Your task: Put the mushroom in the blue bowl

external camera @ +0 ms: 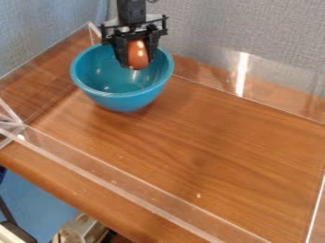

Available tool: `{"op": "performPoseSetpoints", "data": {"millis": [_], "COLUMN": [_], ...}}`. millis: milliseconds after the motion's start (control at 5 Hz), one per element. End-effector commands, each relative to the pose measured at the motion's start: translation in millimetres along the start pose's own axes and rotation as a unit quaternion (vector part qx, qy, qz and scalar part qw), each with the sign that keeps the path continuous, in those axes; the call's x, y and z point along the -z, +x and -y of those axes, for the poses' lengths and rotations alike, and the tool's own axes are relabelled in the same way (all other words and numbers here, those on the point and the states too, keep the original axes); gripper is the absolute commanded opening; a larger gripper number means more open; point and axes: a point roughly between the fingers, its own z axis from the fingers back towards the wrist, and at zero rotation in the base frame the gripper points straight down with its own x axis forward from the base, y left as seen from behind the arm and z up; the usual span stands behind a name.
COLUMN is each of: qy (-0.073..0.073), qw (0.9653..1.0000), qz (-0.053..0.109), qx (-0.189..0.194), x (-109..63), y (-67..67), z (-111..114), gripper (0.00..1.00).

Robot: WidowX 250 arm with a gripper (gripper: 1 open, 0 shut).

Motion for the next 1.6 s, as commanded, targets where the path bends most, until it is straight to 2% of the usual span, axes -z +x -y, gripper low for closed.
{"op": "performPoseSetpoints", "data": {"millis": [0,400,600,1400], "qy": [-0.03,-0.019,-0.014,0.008], "qw": [0.9979,0.9973,0.9969,0.9951], "qz": [0.056,0.067,0.075,0.097], "qx": [-0.016,-0.021,-0.02,-0.017], "x": [-41.8,-37.3,-39.0,-29.4], "y": [5.3,4.6,2.7,1.1], "z": [-9.3,-13.0,-12.8,-6.6], "gripper": [0.0,0.0,1.0,1.0]}}
